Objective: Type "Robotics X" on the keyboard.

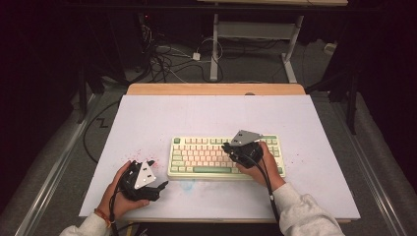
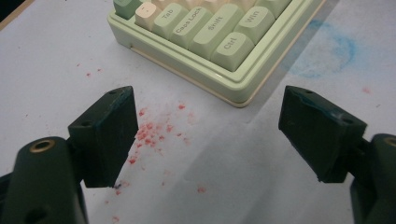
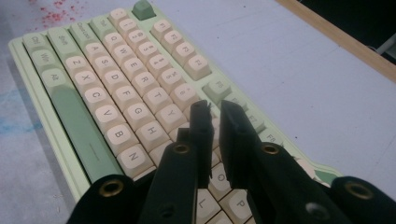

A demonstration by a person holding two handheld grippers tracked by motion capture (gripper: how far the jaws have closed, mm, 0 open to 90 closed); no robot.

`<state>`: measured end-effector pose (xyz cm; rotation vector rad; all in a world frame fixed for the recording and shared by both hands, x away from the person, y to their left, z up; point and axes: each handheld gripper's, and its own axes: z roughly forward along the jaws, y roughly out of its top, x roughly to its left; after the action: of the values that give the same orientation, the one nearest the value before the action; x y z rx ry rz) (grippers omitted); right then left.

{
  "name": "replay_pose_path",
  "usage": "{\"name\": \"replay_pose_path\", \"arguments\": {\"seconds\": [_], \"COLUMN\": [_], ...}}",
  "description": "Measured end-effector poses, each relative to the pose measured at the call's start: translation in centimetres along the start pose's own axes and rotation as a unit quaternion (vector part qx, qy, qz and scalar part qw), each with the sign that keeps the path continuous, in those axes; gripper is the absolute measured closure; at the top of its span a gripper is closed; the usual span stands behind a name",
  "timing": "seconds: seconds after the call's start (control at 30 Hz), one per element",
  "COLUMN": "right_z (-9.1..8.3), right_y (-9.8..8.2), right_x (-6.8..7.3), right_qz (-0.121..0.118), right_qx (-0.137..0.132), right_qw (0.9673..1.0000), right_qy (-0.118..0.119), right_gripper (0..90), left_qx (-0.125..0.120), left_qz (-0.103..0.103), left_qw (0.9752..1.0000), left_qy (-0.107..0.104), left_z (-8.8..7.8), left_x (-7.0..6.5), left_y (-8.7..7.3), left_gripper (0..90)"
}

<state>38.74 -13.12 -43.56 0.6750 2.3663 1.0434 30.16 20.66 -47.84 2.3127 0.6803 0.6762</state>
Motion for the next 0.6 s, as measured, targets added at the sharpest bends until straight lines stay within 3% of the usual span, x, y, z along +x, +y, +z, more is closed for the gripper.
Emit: {"name": "replay_pose_path", "arguments": {"seconds": [0.37,0.6], "right_z": [-1.4,-2.5], "right_y": [0.1,-0.1], "right_x": [-0.2,-0.4], "right_qz": [0.003,0.002], "right_qx": [-0.026,-0.044], "right_qw": [0.9996,0.9988], "right_qy": [-0.008,-0.019], "right_gripper": [66.1,47.2], "left_qx": [0.005,0.006], "left_qz": [0.001,0.001], "left_qw": [1.0000,1.0000], "left_qy": [-0.003,-0.003], "left_z": [0.1,0.1], "left_x": [0.0,0.0], "left_y": [0.0,0.0], "left_gripper": [18.7,18.8]}}
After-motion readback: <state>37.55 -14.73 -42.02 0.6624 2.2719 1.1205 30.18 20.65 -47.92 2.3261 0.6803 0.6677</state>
